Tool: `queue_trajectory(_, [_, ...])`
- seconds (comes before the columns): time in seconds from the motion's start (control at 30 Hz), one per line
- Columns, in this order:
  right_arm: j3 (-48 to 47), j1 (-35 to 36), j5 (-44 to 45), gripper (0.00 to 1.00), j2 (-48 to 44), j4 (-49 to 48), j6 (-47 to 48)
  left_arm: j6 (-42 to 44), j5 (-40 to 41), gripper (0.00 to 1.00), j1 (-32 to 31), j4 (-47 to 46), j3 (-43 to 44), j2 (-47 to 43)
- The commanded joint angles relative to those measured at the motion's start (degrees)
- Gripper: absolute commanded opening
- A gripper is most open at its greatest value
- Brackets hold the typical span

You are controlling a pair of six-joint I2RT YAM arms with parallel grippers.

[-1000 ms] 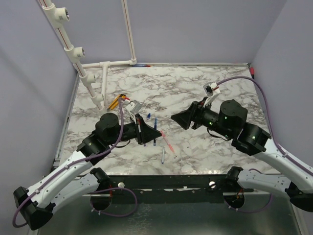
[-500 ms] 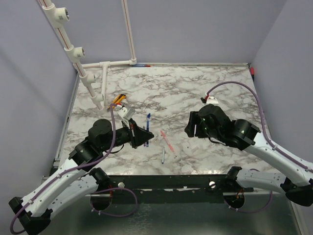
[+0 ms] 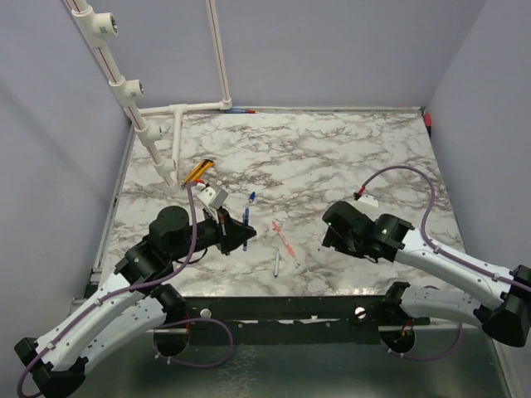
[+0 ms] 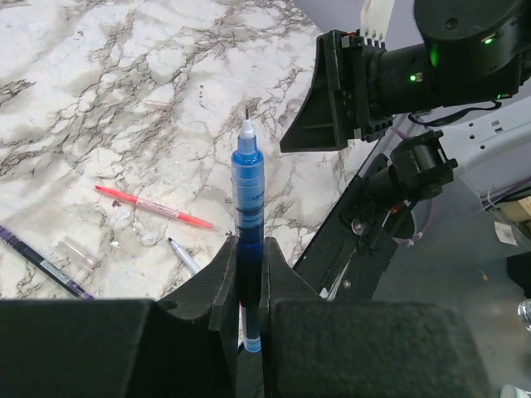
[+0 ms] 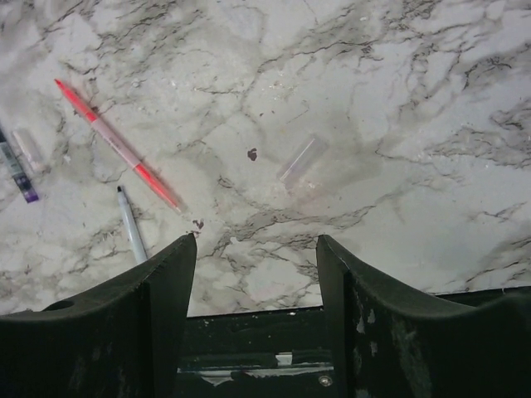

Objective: Insert the pens into the pen caps

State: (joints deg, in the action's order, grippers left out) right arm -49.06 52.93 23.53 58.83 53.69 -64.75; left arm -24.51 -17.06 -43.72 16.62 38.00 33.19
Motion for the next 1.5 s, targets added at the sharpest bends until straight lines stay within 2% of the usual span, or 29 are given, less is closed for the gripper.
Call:
queue_trajectory(0.0, [1.0, 0.3, 4.2, 0.63, 4.5, 3.1, -9.2, 1.1, -0.2, 0.00, 0.1, 0.7, -0.6, -0.5])
queue_trajectory(0.2, [0.6, 0.3, 6.3, 0.63, 11.3, 3.2, -14.8, 0.9, 0.7, 0.00, 0.1, 0.7, -0.9, -1.7])
queue_trajectory(0.43, [-1.1, 0.3, 8.6, 0.55, 18.3, 4.0, -21.5, 0.9, 1.0, 0.00, 0.1, 0.7, -0.9, -1.1])
queue_trajectory(0.7, [0.1, 0.1, 8.7, 0.49, 21.7, 2.6, -27.6, 1.1, 0.8, 0.00, 0.1, 0.7, -0.9, -1.1])
queue_trajectory(1.47, [2.1, -3.9, 8.6, 0.43, 27.4, -2.7, -31.2, 1.3, 0.7, 0.00, 0.1, 0.7, -1.0, -1.9])
